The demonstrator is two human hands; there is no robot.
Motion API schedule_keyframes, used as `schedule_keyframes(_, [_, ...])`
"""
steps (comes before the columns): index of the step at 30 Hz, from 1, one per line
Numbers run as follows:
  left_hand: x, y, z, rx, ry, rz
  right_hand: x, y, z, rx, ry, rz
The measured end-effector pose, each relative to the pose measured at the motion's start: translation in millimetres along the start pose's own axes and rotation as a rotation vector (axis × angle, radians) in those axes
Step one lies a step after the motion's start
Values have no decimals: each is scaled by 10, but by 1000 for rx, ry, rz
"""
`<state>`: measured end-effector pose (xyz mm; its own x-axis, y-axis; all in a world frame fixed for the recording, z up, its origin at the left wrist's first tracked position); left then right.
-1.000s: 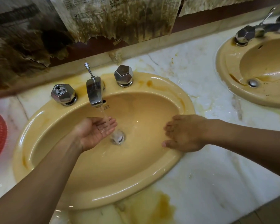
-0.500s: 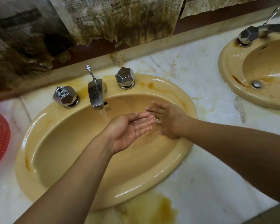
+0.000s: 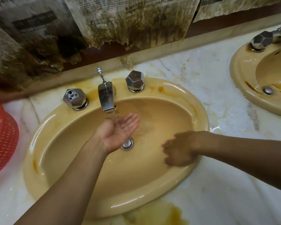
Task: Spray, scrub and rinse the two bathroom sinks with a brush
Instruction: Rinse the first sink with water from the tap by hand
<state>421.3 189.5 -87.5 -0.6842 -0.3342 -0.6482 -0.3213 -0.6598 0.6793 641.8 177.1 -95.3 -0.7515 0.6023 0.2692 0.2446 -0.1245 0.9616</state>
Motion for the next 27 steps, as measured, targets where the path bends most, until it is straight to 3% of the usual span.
schedule_keyframes(2, [-182, -1, -58, 56, 1, -130, 84, -98, 173, -195, 106, 61])
schedule_keyframes(4, [-236, 15, -79, 70, -1, -165, 249, -222, 400, -340, 396, 218])
schedule_keyframes(6, [-106, 35, -46, -6, -9, -83, 435, -300, 556, -383, 669, 394])
schedule_keyframes(8, [142, 52, 11, -85, -7, 25, 509, -346, 594, -419, 756, 458])
schedule_keyframes(11, [436, 100, 34, -73, 11, 119, 295, -435, 498, -358, 641, 395])
schedule_keyframes(15, [450, 148, -36, -13, -16, 163, 69, -239, 236, -96, 94, 81])
schedule_keyframes(18, [317, 113, -70, -9, 8, 153, 59, -149, 194, -64, 76, 63])
schedule_keyframes(20, [134, 105, -58, -19, 44, 82, 116, -163, 304, -186, 192, 123])
schedule_keyframes(23, [-136, 169, 15, -65, 150, -86, 386, -229, 500, -346, 577, 344])
schedule_keyframes(27, [-16, 216, 105, -247, 365, -3, 863, -357, 442, -355, 896, 649])
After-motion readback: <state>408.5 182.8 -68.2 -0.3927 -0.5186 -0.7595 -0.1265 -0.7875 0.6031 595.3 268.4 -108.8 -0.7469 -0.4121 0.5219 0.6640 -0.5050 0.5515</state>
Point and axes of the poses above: each hand's wrist, its own y-axis away from the middle knuckle, its own x-axis out of the back of the hand, z = x × y, the point moved 1 cm from there along -y, towards the middle knuckle, and after that the axes turned 10 degrees about -z, right-handed, at the moved point
